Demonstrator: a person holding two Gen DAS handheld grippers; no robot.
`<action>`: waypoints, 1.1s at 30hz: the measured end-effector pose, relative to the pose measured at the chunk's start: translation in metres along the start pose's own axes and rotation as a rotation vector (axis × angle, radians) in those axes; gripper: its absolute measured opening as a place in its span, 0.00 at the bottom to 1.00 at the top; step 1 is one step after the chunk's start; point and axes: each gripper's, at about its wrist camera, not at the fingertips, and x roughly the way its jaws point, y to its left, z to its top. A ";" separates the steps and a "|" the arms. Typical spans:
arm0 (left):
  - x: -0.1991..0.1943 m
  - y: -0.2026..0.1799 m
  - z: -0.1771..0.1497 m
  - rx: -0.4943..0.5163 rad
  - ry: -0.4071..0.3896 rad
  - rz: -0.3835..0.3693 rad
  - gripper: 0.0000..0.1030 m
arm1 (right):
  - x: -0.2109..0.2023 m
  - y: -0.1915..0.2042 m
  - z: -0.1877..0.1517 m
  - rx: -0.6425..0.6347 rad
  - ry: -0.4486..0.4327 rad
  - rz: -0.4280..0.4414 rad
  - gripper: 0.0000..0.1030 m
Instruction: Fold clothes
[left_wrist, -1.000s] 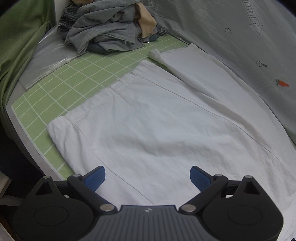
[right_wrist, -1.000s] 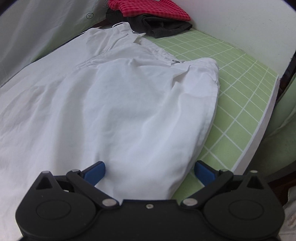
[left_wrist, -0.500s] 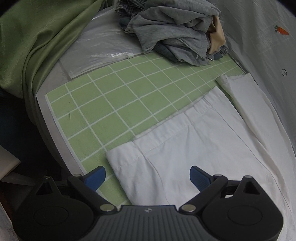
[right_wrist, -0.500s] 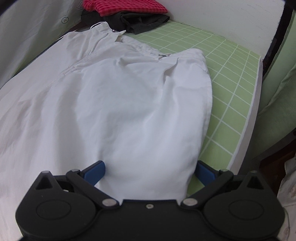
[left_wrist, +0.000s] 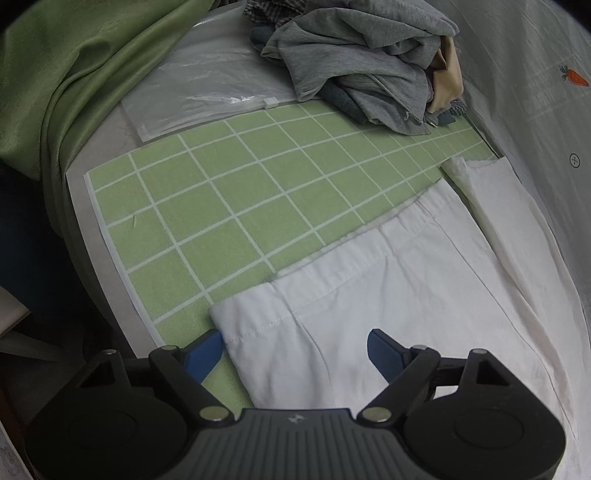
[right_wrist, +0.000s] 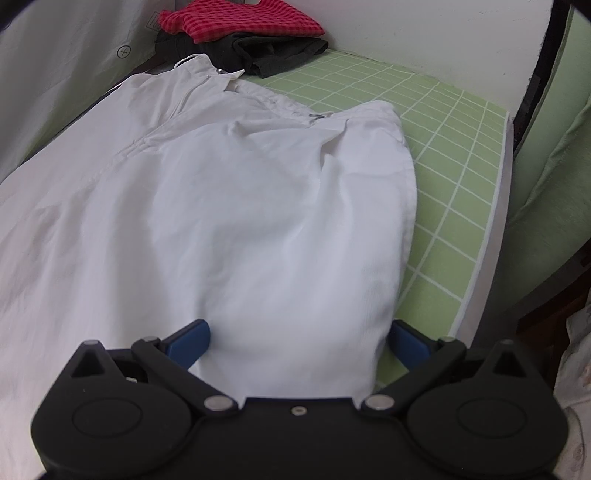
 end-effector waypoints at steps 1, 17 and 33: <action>0.000 0.000 -0.001 -0.002 -0.005 0.006 0.83 | 0.000 0.000 0.000 0.000 0.000 0.000 1.00; -0.007 0.002 -0.007 -0.107 -0.065 0.008 0.10 | -0.005 -0.015 0.008 0.087 -0.009 -0.025 0.77; -0.059 -0.065 0.035 -0.131 -0.256 -0.146 0.02 | -0.090 -0.026 0.071 0.251 -0.252 0.297 0.04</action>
